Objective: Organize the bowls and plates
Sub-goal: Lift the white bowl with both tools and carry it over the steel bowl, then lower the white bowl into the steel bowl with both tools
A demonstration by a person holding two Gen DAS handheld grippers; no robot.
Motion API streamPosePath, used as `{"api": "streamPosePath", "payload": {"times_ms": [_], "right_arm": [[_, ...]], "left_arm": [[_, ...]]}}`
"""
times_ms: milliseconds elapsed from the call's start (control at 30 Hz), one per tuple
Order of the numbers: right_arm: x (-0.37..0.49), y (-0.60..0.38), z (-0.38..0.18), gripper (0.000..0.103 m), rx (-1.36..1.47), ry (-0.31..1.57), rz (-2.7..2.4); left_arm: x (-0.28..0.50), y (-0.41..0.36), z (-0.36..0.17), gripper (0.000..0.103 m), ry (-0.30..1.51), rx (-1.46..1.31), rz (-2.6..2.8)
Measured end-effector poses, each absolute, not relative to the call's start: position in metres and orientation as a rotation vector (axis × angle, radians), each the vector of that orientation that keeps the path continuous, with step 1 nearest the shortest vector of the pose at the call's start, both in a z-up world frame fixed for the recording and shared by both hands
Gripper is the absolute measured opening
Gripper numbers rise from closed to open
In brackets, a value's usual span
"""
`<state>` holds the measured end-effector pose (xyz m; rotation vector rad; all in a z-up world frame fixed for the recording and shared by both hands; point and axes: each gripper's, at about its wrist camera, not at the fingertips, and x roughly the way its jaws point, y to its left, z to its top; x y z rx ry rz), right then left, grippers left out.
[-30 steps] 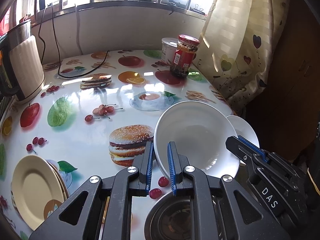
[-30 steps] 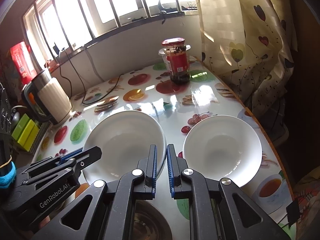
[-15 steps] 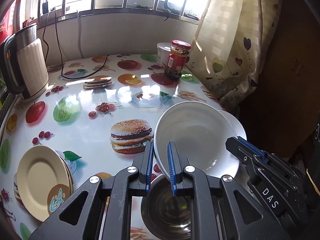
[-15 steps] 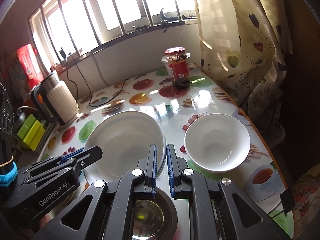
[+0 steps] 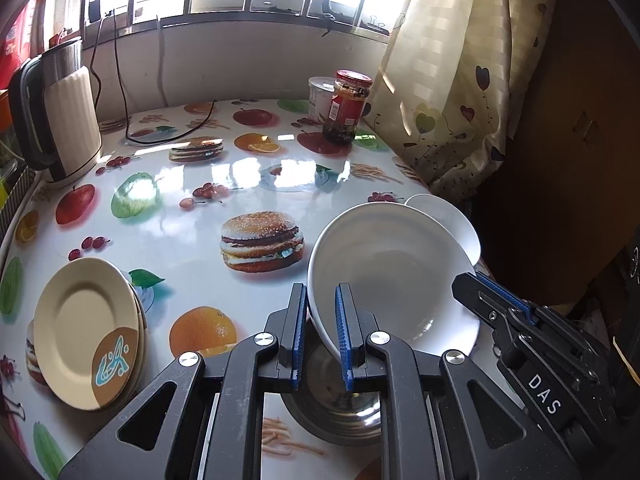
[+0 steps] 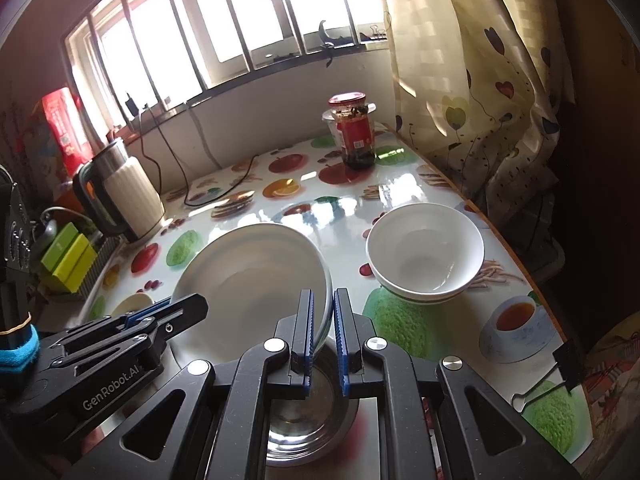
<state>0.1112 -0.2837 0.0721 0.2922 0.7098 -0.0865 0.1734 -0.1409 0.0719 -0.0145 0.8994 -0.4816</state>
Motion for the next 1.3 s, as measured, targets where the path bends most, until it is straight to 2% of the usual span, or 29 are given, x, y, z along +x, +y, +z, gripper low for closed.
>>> {"api": "streamPosePath", "payload": {"times_ms": [1300], "right_arm": [[0.090, -0.274, 0.029, 0.011, 0.319, 0.801, -0.086]], "left_arm": [[0.156, -0.135, 0.029, 0.015, 1.015, 0.003, -0.449]]}}
